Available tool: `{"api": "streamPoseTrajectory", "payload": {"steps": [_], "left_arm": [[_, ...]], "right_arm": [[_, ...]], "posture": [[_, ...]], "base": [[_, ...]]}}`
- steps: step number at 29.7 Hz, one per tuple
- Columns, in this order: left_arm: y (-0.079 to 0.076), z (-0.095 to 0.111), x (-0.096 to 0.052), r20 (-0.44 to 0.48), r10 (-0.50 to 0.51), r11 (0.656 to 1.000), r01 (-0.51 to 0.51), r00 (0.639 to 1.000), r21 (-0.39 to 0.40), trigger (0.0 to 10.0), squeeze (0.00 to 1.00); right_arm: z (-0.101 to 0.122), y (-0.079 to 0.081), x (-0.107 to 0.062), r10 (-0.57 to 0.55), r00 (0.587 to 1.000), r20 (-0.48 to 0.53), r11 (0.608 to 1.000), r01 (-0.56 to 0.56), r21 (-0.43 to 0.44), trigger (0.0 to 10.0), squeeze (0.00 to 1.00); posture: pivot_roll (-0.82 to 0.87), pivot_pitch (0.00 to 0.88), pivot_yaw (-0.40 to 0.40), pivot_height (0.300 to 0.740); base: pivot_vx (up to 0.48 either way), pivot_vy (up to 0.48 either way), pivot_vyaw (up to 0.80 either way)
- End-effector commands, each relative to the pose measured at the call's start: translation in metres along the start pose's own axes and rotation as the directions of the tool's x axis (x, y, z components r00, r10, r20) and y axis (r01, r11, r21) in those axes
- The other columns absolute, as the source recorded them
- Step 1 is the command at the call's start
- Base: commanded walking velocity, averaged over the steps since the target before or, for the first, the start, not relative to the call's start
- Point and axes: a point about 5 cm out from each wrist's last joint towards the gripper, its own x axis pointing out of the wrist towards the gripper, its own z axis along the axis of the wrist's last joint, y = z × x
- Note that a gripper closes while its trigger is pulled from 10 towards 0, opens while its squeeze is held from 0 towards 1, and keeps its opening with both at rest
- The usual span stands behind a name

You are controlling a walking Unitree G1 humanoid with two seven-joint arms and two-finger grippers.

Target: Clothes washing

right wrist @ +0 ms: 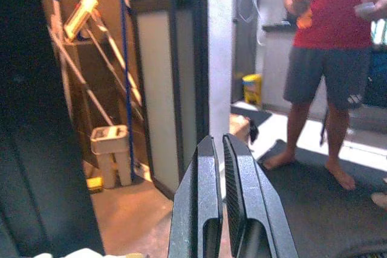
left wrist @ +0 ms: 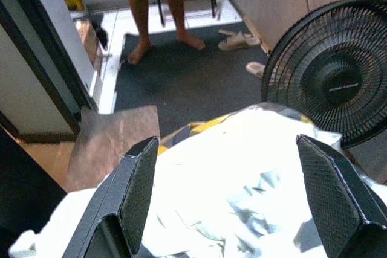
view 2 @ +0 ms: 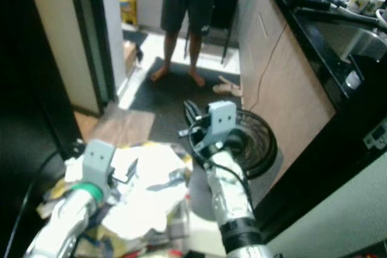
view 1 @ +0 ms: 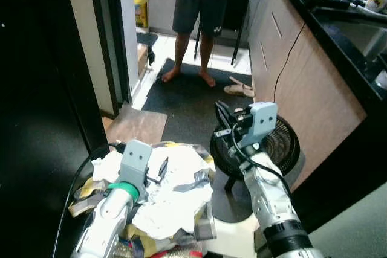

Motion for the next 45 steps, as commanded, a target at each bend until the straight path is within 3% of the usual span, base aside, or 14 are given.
{"api": "streamPoseTrajectory", "payload": {"steps": [1, 3, 8, 18, 23, 27, 30, 35, 36, 38, 43, 44, 45], "left_arm": [[-0.008, -0.005, -0.002, -0.028, -0.043, 0.999, 0.043, 0.999, -0.009, 10.0, 0.00], [-0.017, -0.015, -0.006, -0.089, -0.090, 0.995, 0.093, 0.992, 0.035, 10.0, 0.00], [-0.020, -0.033, -0.011, -0.187, -0.092, 0.991, 0.108, 0.978, 0.081, 10.0, 0.00], [-0.020, -0.033, -0.010, -0.198, -0.078, 0.993, 0.094, 0.977, 0.071, 10.0, 0.00], [-0.020, -0.042, -0.011, -0.245, -0.064, 0.994, 0.083, 0.967, 0.065, 10.0, 0.00], [-0.017, -0.061, -0.008, -0.343, -0.043, 0.994, 0.075, 0.938, 0.080, 10.0, 0.00], [-0.009, -0.073, 0.003, -0.435, -0.018, 0.994, 0.062, 0.900, 0.086, 10.0, 0.00], [-0.004, -0.077, 0.007, -0.467, -0.006, 0.995, 0.052, 0.884, 0.085, 10.0, 0.00], [-0.004, -0.077, 0.007, -0.467, -0.006, 0.995, 0.052, 0.884, 0.085, 10.0, 0.00], [0.005, -0.083, 0.002, -0.511, -0.018, 0.996, 0.062, 0.860, 0.070, 10.0, 0.00], [0.012, -0.092, -0.007, -0.555, -0.034, 0.995, 0.083, 0.831, 0.063, 10.0, 0.00], [0.014, -0.094, -0.008, -0.558, -0.029, 0.995, 0.078, 0.830, 0.064, 4.0, 0.00], [0.014, -0.094, -0.008, -0.558, -0.029, 0.995, 0.078, 0.830, 0.064, 4.0, 0.00]], "right_arm": [[-0.003, 0.000, -0.004, 0.001, 1.000, -0.024, 1.000, -0.002, -0.004, 10.0, 0.00], [-0.006, -0.001, -0.006, -0.002, 0.999, -0.044, 1.000, 0.002, -0.007, 10.0, 0.00], [-0.009, -0.003, -0.009, -0.012, 0.998, -0.061, 1.000, 0.011, -0.014, 10.0, 0.00], [-0.010, -0.003, -0.011, -0.016, 0.996, -0.083, 1.000, 0.015, -0.009, 10.0, 0.00], [-0.015, -0.001, -0.013, -0.009, 0.995, -0.103, 1.000, 0.008, -0.005, 10.0, 0.00], [-0.021, -0.001, -0.014, -0.018, 0.991, -0.129, 1.000, 0.018, -0.002, 10.0, 0.00], [-0.025, -0.003, -0.013, -0.021, 0.988, -0.153, 1.000, 0.021, -0.003, 10.0, 0.00], [-0.026, -0.003, -0.012, -0.022, 0.986, -0.163, 1.000, 0.022, -0.006, 10.0, 0.00], [-0.026, -0.003, -0.012, -0.022, 0.986, -0.163, 1.000, 0.022, -0.006, 10.0, 0.00], [-0.030, -0.004, -0.013, -0.032, 0.982, -0.185, 0.999, 0.031, -0.008, 10.0, 0.00], [-0.036, -0.004, -0.018, -0.045, 0.977, -0.210, 0.999, 0.044, -0.006, 10.0, 0.00], [-0.036, -0.005, -0.019, -0.046, 0.976, -0.213, 0.999, 0.046, -0.005, 10.0, 0.00], [-0.036, -0.005, -0.019, -0.046, 0.976, -0.213, 0.999, 0.046, -0.005, 10.0, 0.00]], "posture": [[0.07, 0.029, -0.037, 0.731], [0.07, 0.029, -0.036, 0.731], [0.07, 0.029, -0.036, 0.731], [0.06, 0.033, -0.036, 0.731], [0.07, 0.044, -0.039, 0.731], [0.07, 0.070, -0.047, 0.731], [0.07, 0.113, -0.045, 0.731], [0.07, 0.147, -0.041, 0.731], [0.07, 0.147, -0.041, 0.731], [0.07, 0.233, -0.034, 0.731], [0.08, 0.254, -0.035, 0.731], [0.08, 0.255, -0.035, 0.731], [0.08, 0.255, -0.035, 0.731]], "base": [[0.000, 0.000, 0.00], [0.000, 0.000, 0.00], [0.000, 0.000, 0.00], [0.000, 0.000, 0.00], [0.000, 0.000, 0.00], [0.000, 0.000, 0.00], [0.000, 0.000, 0.00], [0.000, 0.000, 0.00], [0.000, 0.000, 0.00], [0.000, 0.000, 0.00], [0.000, 0.000, 0.00], [0.000, 0.000, 0.00], [0.000, 0.000, 0.00]]}}
